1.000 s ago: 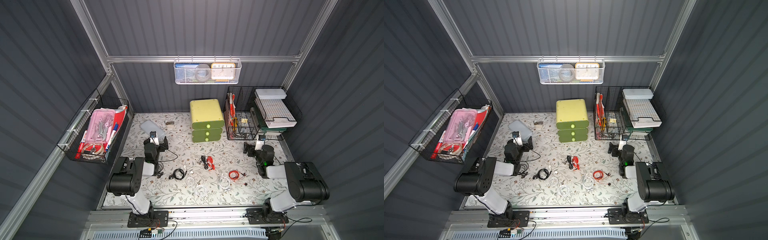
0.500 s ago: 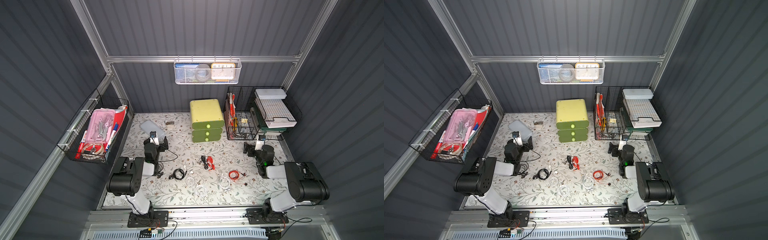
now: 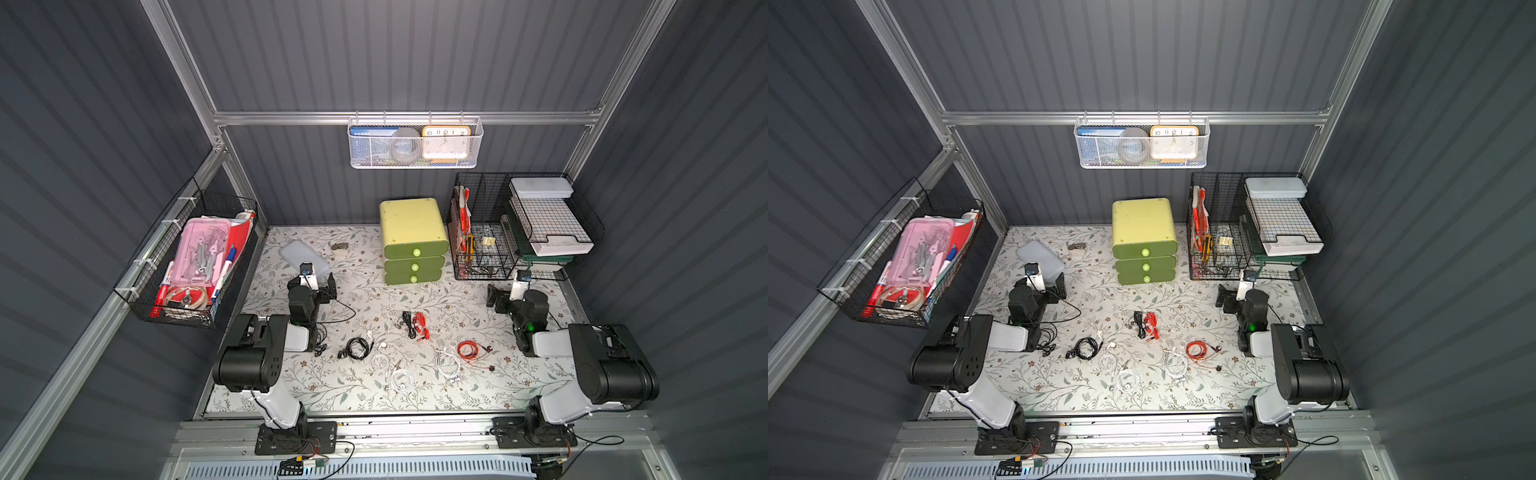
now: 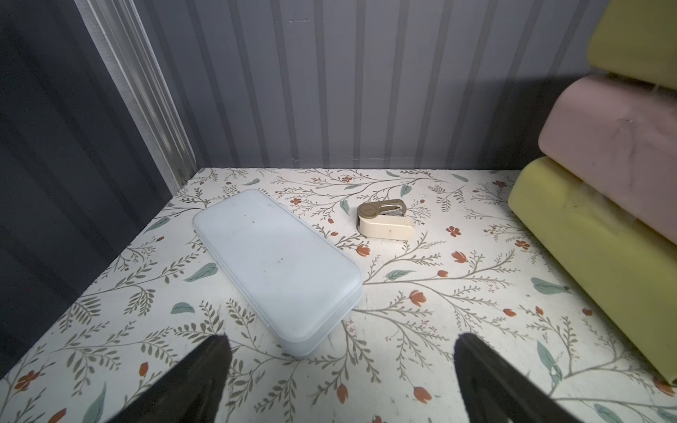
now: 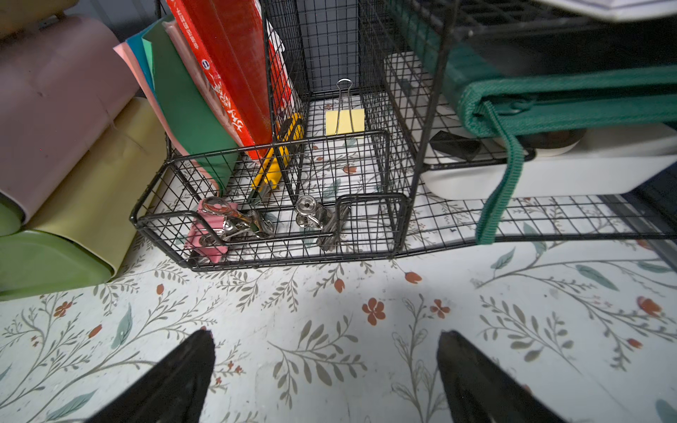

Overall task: Place the wired earphones into the drawer by color
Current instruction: Open the drawer in the storage box.

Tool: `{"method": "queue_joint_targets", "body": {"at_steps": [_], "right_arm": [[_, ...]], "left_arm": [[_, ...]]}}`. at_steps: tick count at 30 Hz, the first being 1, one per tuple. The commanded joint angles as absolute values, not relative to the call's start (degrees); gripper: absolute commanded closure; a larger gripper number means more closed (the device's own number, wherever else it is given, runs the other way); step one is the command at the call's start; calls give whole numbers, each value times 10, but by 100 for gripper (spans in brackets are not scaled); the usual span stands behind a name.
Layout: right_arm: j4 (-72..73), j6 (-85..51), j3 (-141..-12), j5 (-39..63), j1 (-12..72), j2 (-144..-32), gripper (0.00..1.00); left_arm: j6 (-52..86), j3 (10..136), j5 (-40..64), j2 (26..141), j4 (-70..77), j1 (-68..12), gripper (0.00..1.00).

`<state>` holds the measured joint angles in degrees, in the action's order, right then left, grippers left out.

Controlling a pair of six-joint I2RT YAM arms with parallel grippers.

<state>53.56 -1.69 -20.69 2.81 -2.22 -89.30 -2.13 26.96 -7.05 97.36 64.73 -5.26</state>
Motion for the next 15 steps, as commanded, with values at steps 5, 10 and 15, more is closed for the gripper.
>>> {"method": "queue_joint_targets", "body": {"at_steps": [5, 10, 15], "right_arm": [[546, -23, -219, 29, -24, -899, 1], [535, -26, -210, 22, -24, -862, 1], [342, -34, -261, 14, -20, -756, 1]], "left_arm": [[-33, 280, -59, 978, 662, -49, 1], [-16, 332, -111, 941, 533, -50, 1], [19, 503, -131, 915, 238, -50, 1]]}}
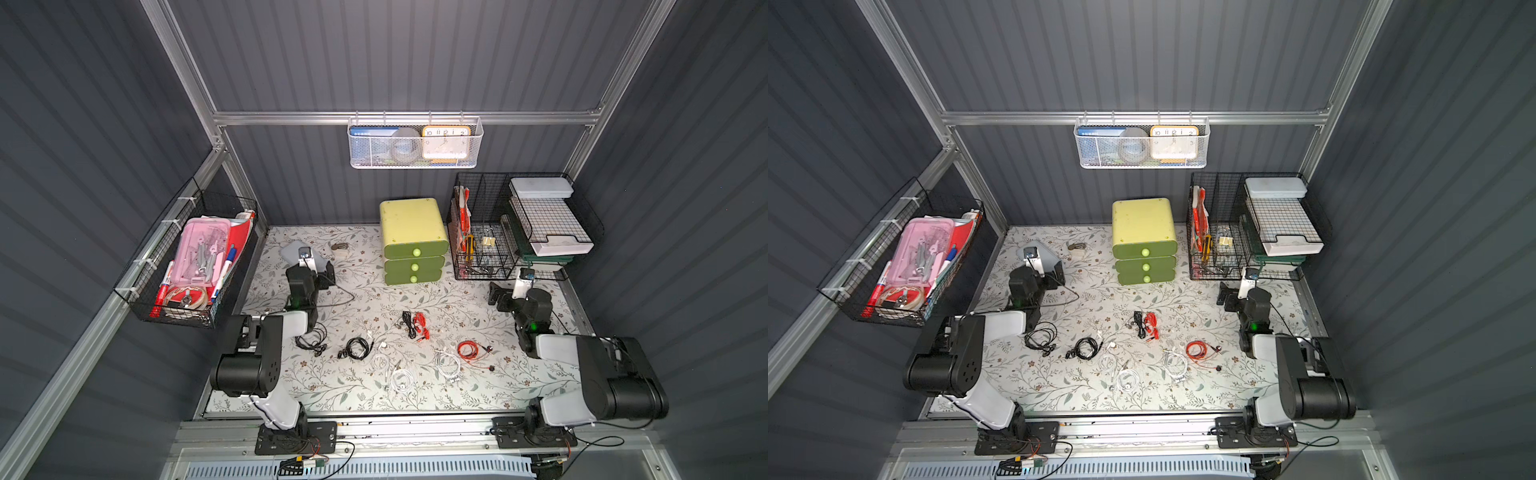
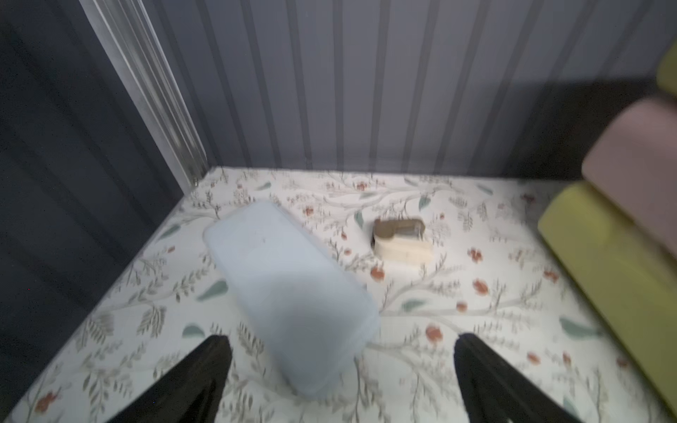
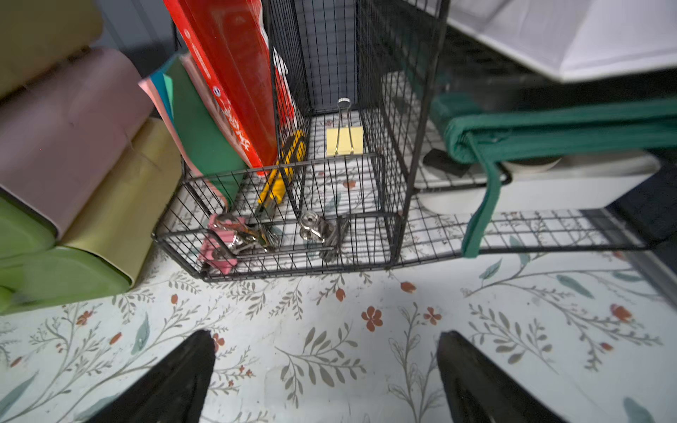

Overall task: Place the wired earphones into the drawer by color
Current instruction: Open the drawer in the storage box.

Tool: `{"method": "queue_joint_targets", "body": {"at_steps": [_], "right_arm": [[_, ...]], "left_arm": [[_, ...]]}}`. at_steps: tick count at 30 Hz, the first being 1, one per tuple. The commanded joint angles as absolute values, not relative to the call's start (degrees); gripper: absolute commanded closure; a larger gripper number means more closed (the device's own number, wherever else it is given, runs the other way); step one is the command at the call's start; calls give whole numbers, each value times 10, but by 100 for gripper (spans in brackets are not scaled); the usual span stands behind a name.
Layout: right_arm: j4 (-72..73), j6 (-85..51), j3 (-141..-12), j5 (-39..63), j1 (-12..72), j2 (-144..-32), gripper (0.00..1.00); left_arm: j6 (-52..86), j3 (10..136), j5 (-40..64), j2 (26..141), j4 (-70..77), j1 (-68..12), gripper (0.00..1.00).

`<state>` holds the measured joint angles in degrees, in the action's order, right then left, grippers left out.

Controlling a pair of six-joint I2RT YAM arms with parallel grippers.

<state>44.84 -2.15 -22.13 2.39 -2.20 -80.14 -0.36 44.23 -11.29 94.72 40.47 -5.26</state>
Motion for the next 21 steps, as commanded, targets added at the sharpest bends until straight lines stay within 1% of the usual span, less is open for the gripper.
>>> {"method": "queue_joint_targets", "body": {"at_steps": [1, 2, 5, 7, 10, 11, 12, 13, 16, 17, 19, 21], "right_arm": [[309, -55, -272, 7, -20, -741, 1], [279, -88, -280, 5, -20, -721, 1], [230, -158, -296, 49, -20, -669, 1], [141, -195, -334, 76, -19, -643, 3], [18, -213, -400, 163, -17, -623, 4], [1, -211, -413, 203, -11, -619, 4], [0, -209, -422, 236, -3, -617, 1], [-9, -213, -432, 247, 11, -616, 1], [-75, -208, -479, 204, 80, -621, 1], [-99, -201, -498, 177, 114, -626, 1], [-133, -195, -532, 126, 172, -644, 1], [-154, -206, -564, 102, 216, -667, 1]], "left_arm": [[17, 505, -114, 908, 237, -50, 1], [22, 498, -85, 895, 243, -50, 1], [58, 479, -36, 849, 251, -50, 1], [77, 472, -1, 818, 251, -50, 1], [89, 463, 66, 775, 256, -50, 1], [102, 462, 83, 763, 253, -49, 1], [119, 464, 92, 755, 242, -50, 1], [136, 467, 100, 751, 231, -50, 1], [161, 468, 152, 746, 215, -49, 1], [163, 469, 173, 747, 214, -49, 1], [182, 474, 179, 753, 200, -49, 1], [195, 474, 186, 755, 194, -49, 1]]}}
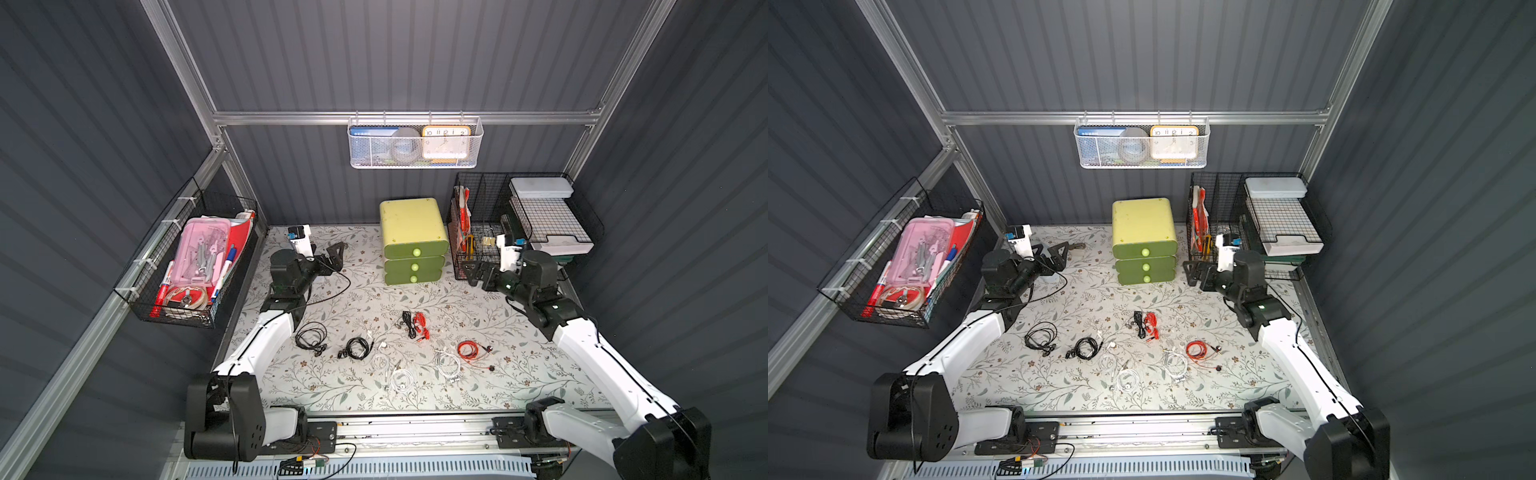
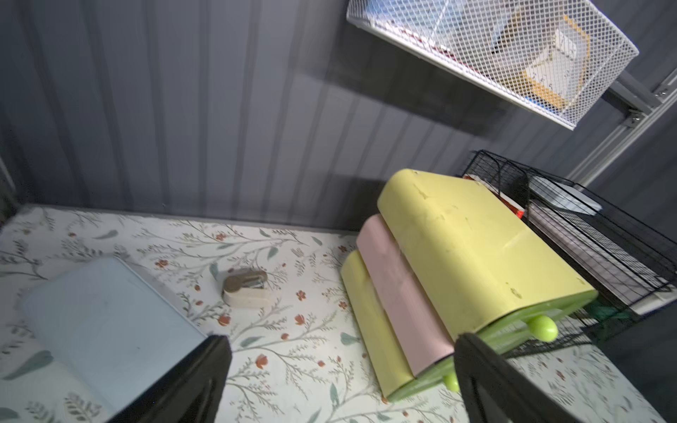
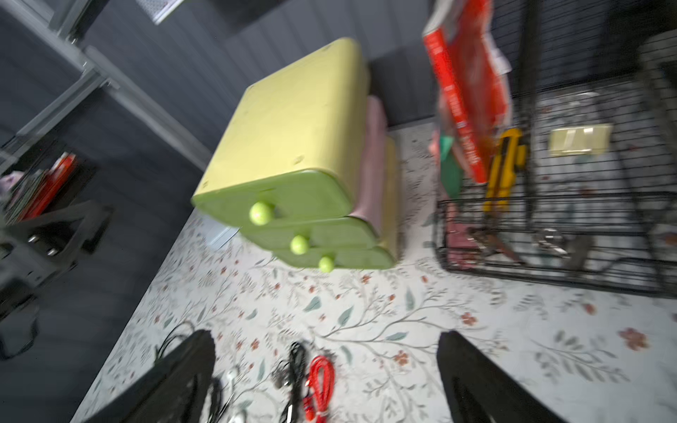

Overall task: Place the wired earphones into the drawer by color
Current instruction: Open the drawer in the storage box.

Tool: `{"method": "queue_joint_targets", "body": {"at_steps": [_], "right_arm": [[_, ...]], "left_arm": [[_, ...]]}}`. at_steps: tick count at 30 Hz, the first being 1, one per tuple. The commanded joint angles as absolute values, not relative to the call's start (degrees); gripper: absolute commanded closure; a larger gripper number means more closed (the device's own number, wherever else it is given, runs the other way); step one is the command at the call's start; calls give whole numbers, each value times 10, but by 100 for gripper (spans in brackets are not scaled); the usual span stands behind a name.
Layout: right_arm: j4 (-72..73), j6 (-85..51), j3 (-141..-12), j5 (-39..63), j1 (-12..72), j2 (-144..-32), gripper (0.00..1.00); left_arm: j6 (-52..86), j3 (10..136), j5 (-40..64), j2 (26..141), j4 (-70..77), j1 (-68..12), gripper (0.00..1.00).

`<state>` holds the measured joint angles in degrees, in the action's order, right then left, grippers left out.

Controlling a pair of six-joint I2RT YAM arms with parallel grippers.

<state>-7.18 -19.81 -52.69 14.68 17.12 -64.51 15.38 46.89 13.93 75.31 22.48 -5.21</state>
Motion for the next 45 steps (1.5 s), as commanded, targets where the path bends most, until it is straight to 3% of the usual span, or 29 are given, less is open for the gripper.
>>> {"method": "queue_joint_targets", "body": {"at_steps": [1, 6, 12, 24, 45], "right_arm": [[-161, -213, -576, 99, 234, -678, 1], [-193, -239, -638, 48, 314, -738, 1], [-201, -272, -679, 1, 345, -790, 3], [-201, -285, -760, -105, 356, -873, 15], [-147, -274, -832, -132, 364, -988, 38]], "left_arm": [[198, 471, 186, 753, 197, -49, 1], [199, 439, 247, 723, 221, -49, 1], [225, 384, 265, 711, 298, -64, 1], [214, 311, 234, 698, 364, -86, 1], [212, 312, 235, 688, 356, -87, 1]]}}
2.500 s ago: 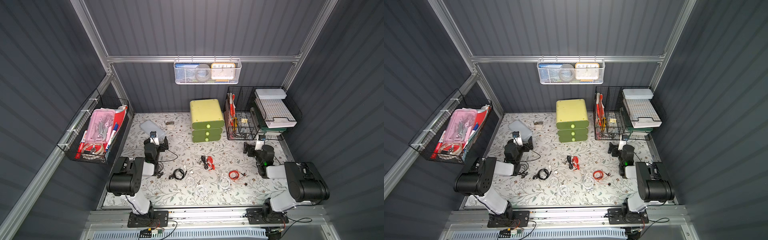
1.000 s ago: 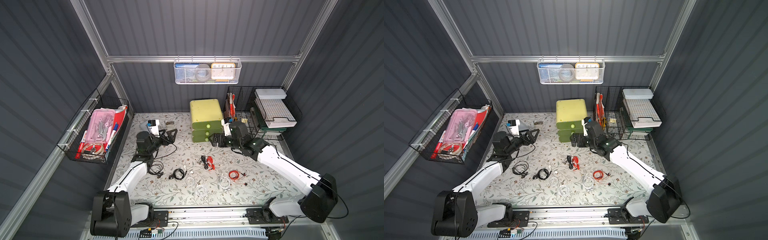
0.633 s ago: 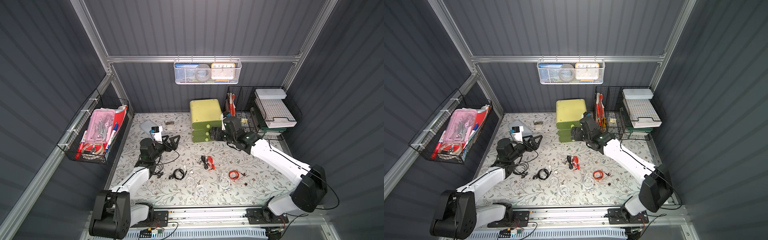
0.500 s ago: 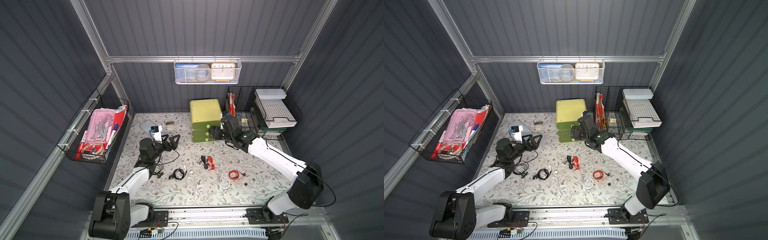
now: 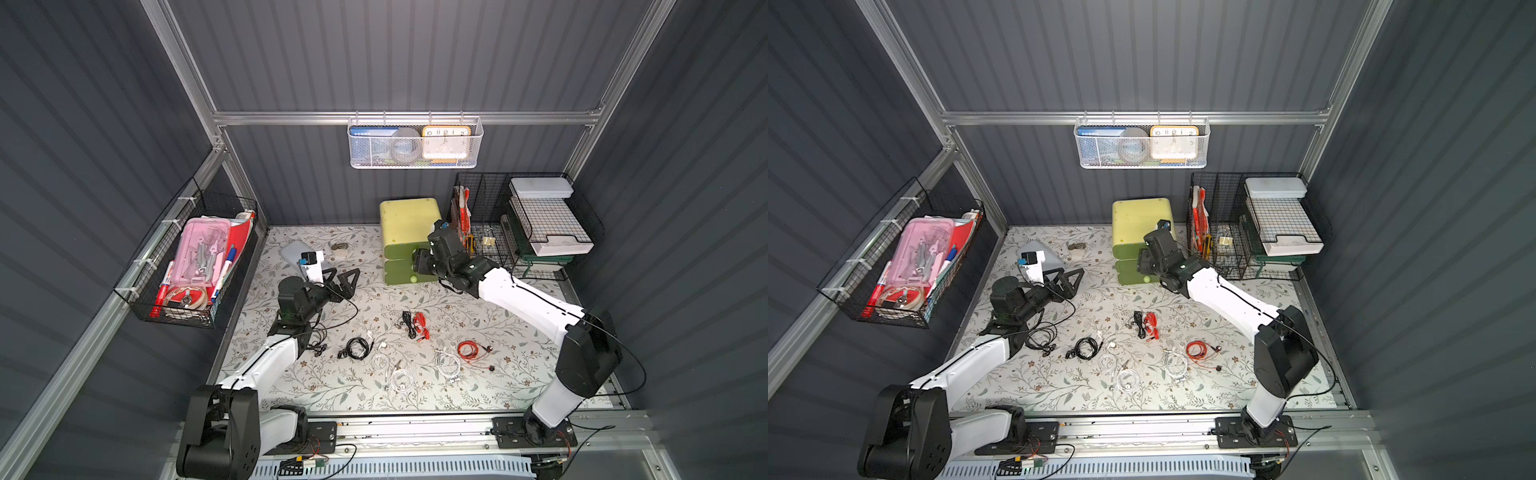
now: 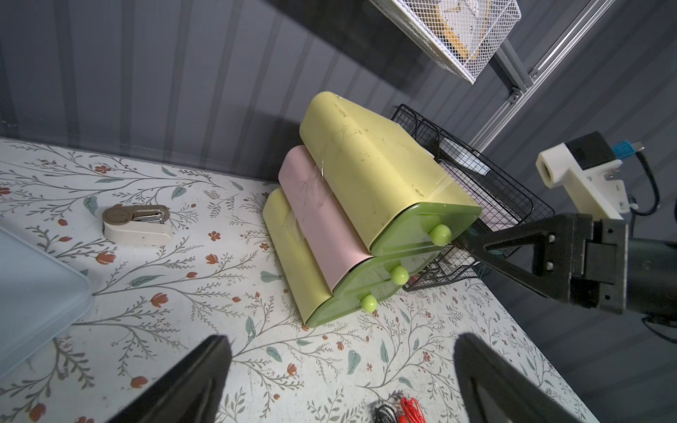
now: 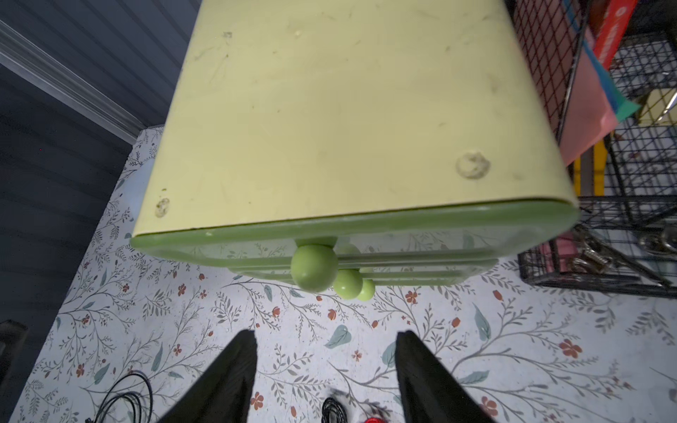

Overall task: Place the wired earphones into the drawer by color
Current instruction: Open the drawer in the storage box.

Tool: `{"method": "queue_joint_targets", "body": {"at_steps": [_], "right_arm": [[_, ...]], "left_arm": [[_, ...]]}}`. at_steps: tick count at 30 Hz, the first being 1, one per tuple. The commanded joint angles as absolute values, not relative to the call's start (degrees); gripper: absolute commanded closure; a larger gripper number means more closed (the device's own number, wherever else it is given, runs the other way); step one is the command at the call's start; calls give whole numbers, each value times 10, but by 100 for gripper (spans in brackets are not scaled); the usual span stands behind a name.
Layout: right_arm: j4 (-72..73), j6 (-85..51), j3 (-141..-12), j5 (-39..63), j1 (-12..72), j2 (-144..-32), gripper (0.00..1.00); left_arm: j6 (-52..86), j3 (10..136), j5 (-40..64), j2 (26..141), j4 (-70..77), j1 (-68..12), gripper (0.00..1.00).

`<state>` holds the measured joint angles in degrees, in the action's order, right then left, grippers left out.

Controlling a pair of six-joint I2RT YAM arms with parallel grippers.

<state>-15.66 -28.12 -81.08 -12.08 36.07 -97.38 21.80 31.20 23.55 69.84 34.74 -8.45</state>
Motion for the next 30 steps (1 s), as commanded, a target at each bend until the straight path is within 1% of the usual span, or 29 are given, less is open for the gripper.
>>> {"method": "queue_joint_targets", "body": {"at_steps": [1, 5, 14, 16, 19, 21, 30], "right_arm": [[-147, -272, -836, -133, 364, -993, 38], [-147, -265, -848, -139, 364, -1008, 43], [-149, -256, -869, -151, 365, -1031, 50], [-150, -254, -873, -154, 364, -1037, 53], [-152, -253, -879, -161, 363, -1042, 54], [-149, -251, -881, -163, 363, -1046, 57], [-152, -250, -895, -162, 357, -1061, 63]], "left_arm": [[212, 312, 235, 688, 355, -87, 1], [212, 313, 235, 689, 355, -87, 1], [212, 314, 236, 687, 354, -87, 1], [213, 314, 237, 687, 353, -87, 1], [213, 314, 237, 686, 353, -87, 1], [213, 314, 237, 685, 353, -87, 1], [213, 315, 240, 685, 353, -87, 1]]}}
